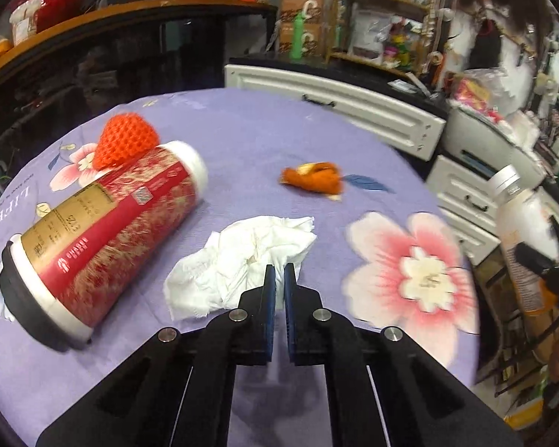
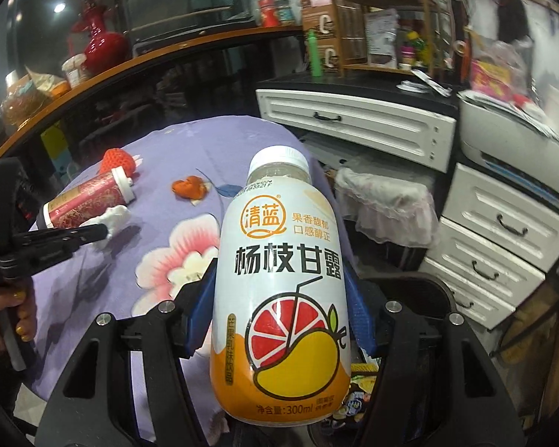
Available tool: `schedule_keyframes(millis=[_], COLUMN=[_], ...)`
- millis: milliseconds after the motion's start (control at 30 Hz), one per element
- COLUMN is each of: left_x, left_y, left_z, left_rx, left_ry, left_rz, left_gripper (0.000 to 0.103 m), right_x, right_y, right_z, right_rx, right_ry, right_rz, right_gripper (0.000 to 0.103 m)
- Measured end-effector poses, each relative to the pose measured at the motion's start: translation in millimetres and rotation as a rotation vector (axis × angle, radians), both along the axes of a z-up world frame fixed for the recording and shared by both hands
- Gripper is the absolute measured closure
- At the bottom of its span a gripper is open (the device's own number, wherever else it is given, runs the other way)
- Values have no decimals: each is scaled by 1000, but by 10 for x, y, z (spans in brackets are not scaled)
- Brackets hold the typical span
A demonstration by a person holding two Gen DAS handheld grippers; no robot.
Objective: Collect trash
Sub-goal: 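Carry the tissue and bottle over the brown bin and release both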
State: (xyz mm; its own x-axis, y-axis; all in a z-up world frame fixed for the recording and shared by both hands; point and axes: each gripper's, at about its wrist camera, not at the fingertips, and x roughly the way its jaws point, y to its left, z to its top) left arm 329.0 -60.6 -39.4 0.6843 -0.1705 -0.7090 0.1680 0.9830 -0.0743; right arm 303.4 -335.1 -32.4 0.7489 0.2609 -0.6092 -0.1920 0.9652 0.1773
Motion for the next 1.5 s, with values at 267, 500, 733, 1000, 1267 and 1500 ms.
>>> schedule_keyframes(millis=[267, 500, 733, 1000, 1267, 1500], left_x=[-341, -504, -517, -421, -342, -331], left_y=[-715, -1590, -2466, -2905, -3093, -3091], left_z=[143, 143, -315, -977, -1390, -1451], left_rx=[-61, -89, -83, -20, 42, 50], left_ry=[-45, -44, 82, 221, 286, 278], left_rz=[-172, -363, -515, -554, -564, -560], left_gripper=[97, 97, 97, 97, 94, 44], right_x=[-334, -606, -839, -1082, -1147, -1102], right_y=[-497, -1027, -1513, -1828, -1932, -1892], right_z=[-216, -370, -489, -684, -826, -917], right_rx=[16, 19, 33, 45, 55, 42], right_ry=[15, 35, 51, 79, 98, 115], right_rz=[-112, -231, -340, -412, -440, -434], right_gripper=[41, 41, 41, 41, 41, 41])
